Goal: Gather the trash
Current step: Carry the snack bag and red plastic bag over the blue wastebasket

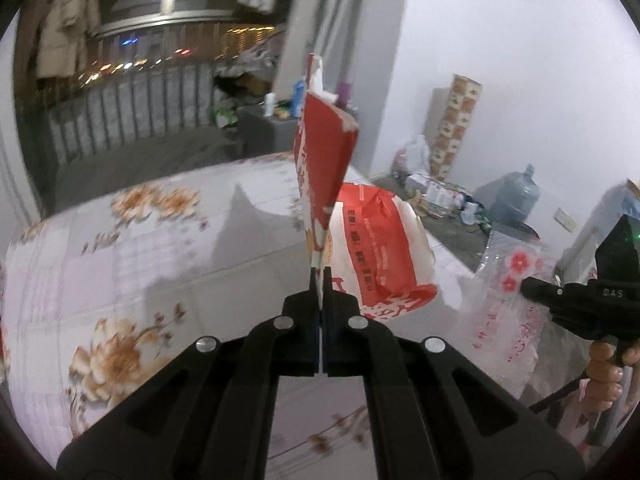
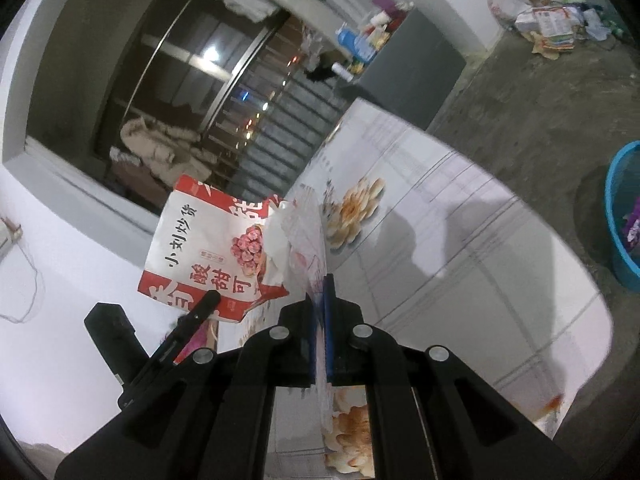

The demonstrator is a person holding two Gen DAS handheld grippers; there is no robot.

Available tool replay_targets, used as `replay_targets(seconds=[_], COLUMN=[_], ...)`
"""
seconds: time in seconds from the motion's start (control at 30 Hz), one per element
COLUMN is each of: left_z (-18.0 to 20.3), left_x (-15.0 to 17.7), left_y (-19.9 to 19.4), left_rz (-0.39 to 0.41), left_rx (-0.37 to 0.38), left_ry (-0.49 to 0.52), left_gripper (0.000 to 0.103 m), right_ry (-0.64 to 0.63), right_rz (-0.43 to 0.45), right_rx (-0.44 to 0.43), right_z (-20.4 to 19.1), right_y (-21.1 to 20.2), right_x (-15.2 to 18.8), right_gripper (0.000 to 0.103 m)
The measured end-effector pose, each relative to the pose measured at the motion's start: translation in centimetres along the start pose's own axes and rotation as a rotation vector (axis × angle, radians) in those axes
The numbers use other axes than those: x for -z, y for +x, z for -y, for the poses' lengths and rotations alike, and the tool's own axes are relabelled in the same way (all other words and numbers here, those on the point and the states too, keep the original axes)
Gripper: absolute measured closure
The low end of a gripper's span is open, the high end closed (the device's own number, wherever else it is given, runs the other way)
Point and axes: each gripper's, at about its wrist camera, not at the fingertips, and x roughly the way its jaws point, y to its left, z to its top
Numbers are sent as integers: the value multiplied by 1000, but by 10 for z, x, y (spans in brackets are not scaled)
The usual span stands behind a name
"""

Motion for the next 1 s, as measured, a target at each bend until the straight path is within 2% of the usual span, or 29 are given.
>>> replay_targets(seconds=[0.3, 0.53, 0.63, 0.77, 0.83, 1.0], left_z=[98, 191, 232, 283, 310, 379], left_x=[-27, -28, -26, -20, -13, 14], left_y=[29, 75, 96, 125, 144, 200], left_rz=[15, -59, -87, -134, -171, -297], left_rx=[126, 257, 305, 366, 394, 430], left_ry=[203, 371, 442, 537, 592, 731], left_gripper=[103, 103, 103, 103, 103, 103], right_ry=[99, 194, 251, 348, 395, 499], right_rz=[129, 246, 311, 391, 409, 413], right_rx=[29, 97, 152, 279, 348, 432], right_z=[50, 103, 130, 177, 199, 247], right_y=[-54, -104, -132, -165, -174, -174], right_x=[-12, -17, -19, -16, -14, -16], right_gripper=[100, 100, 100, 100, 100, 100])
